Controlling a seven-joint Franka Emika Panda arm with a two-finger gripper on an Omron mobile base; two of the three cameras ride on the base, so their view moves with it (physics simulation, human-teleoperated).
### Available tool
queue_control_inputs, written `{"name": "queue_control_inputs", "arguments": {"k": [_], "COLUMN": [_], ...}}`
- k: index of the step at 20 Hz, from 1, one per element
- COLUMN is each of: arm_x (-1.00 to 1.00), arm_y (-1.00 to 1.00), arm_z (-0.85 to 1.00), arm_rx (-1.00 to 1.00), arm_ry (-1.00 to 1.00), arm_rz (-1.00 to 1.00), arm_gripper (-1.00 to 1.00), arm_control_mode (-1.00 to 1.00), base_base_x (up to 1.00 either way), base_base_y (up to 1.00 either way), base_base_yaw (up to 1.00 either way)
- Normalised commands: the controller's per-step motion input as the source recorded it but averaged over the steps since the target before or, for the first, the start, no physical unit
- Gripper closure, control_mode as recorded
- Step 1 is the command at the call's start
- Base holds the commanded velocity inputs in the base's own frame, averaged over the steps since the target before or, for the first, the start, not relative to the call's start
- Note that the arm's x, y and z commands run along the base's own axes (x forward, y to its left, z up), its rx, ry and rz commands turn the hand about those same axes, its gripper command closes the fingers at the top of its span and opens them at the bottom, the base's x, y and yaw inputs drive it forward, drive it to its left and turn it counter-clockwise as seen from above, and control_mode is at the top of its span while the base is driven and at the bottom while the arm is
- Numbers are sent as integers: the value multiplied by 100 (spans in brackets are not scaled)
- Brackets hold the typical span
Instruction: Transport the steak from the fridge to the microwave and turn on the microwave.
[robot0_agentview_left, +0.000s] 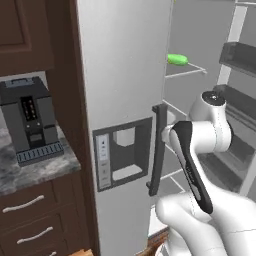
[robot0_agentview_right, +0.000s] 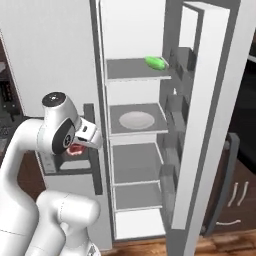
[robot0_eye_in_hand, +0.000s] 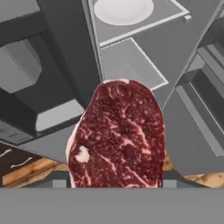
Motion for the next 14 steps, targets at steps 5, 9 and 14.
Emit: {"name": "queue_control_inputs", "arguments": {"k": [5,9,14], "arm_x": [0,0,0], "arm_y": [0,0,0], "arm_z": [0,0,0], "arm_rx": [0,0,0], "arm_ry": [0,0,0], "arm_rz": [0,0,0], "arm_gripper": [100,100,100], "arm_control_mode": [100,100,100], "base_base_x": [-50,-51,-54], "base_base_y": [31,28,24], "base_base_yaw": [-56,-57,-61]}}
